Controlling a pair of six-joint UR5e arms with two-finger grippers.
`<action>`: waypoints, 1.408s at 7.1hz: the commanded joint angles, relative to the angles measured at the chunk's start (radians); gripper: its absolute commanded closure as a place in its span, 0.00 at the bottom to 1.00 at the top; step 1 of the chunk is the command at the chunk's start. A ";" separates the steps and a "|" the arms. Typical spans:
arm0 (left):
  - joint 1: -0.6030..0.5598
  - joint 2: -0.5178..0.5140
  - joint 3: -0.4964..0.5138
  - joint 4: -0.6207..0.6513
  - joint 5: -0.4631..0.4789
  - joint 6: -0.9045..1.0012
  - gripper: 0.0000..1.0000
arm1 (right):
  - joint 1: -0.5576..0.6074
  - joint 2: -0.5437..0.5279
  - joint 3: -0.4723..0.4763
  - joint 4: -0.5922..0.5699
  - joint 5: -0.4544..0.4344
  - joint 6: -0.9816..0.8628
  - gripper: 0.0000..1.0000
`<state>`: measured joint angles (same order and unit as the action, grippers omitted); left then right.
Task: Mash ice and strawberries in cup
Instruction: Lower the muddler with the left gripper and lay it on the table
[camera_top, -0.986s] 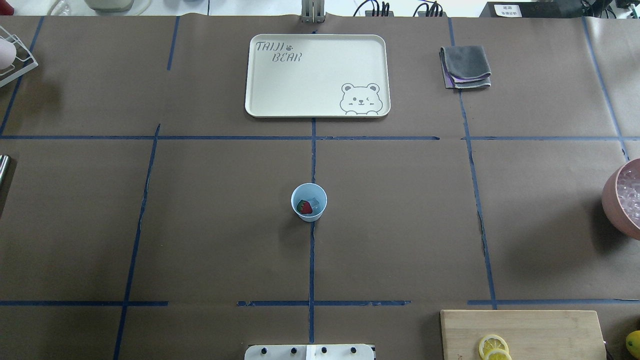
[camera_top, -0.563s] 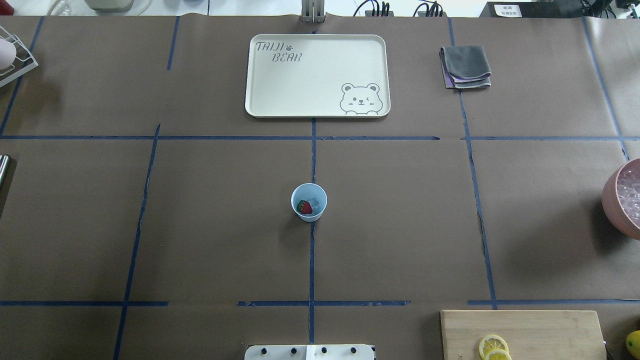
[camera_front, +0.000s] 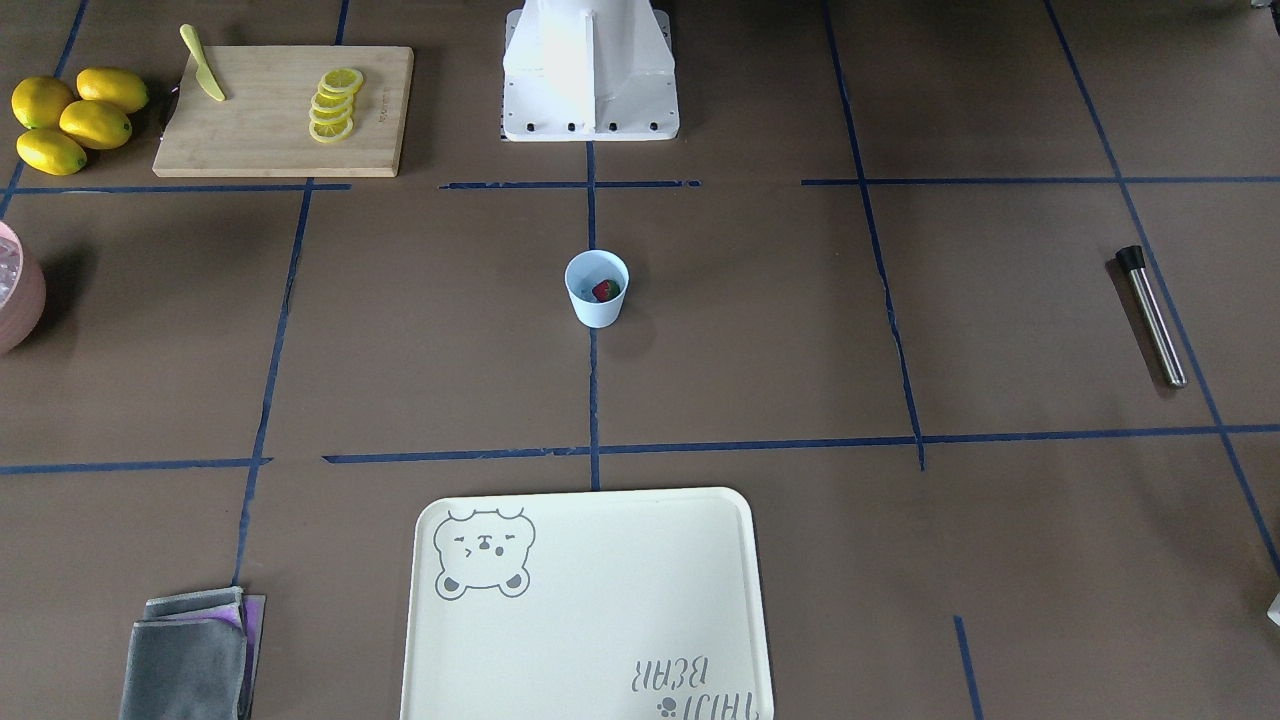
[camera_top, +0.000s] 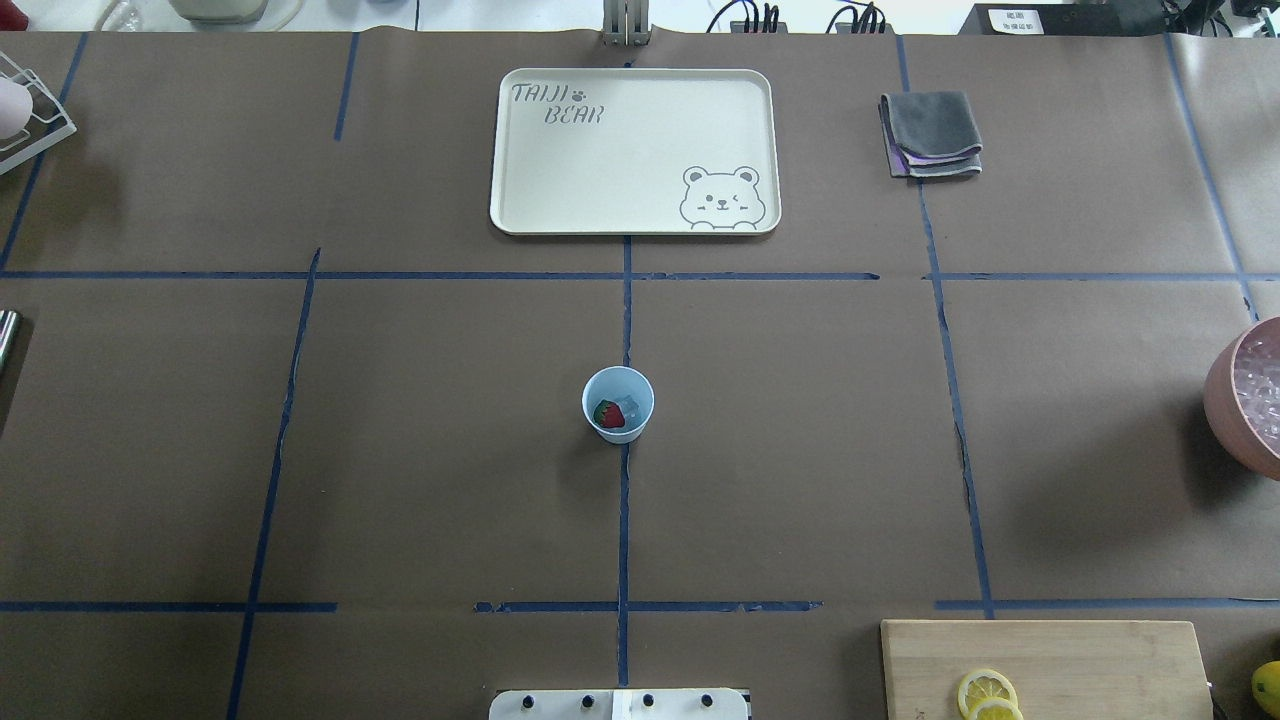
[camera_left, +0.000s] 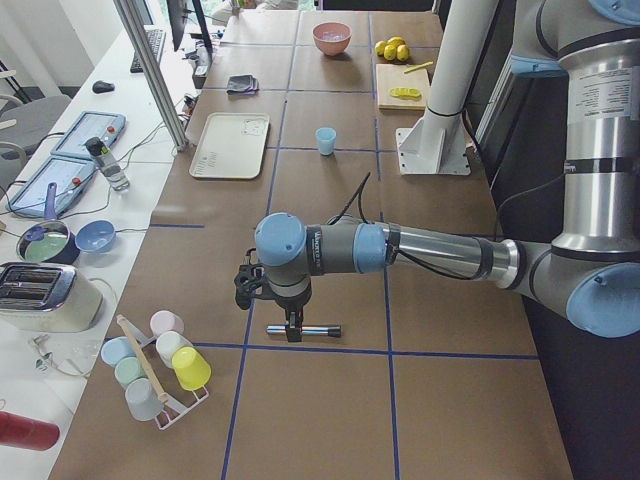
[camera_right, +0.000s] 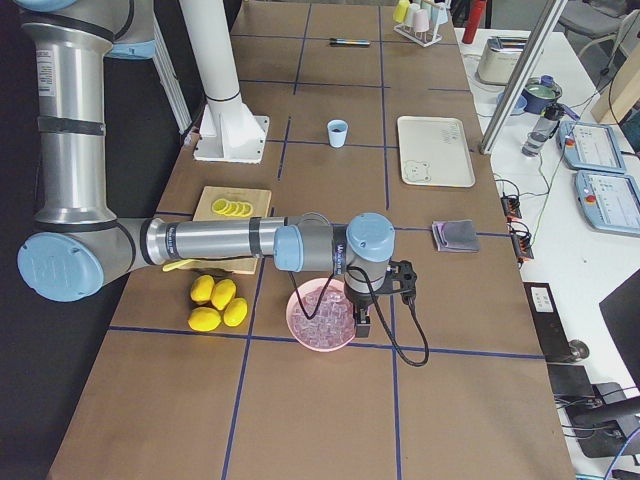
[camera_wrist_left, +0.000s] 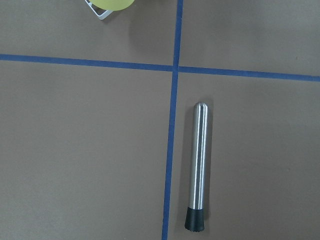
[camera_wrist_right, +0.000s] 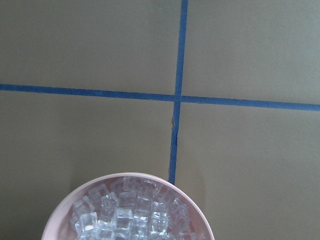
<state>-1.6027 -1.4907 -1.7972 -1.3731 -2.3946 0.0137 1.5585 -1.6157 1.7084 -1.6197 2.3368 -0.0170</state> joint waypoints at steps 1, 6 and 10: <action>0.007 0.001 0.007 0.003 0.011 0.002 0.00 | 0.000 -0.001 -0.003 0.004 -0.002 -0.008 0.00; 0.055 0.010 -0.013 0.002 0.123 0.088 0.00 | -0.002 -0.003 0.000 0.009 -0.008 -0.008 0.00; 0.053 0.007 0.027 0.009 0.106 0.092 0.00 | -0.002 -0.004 -0.001 0.011 -0.007 -0.008 0.00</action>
<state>-1.5484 -1.4849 -1.7802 -1.3663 -2.2779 0.1039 1.5570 -1.6188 1.7086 -1.6097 2.3289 -0.0247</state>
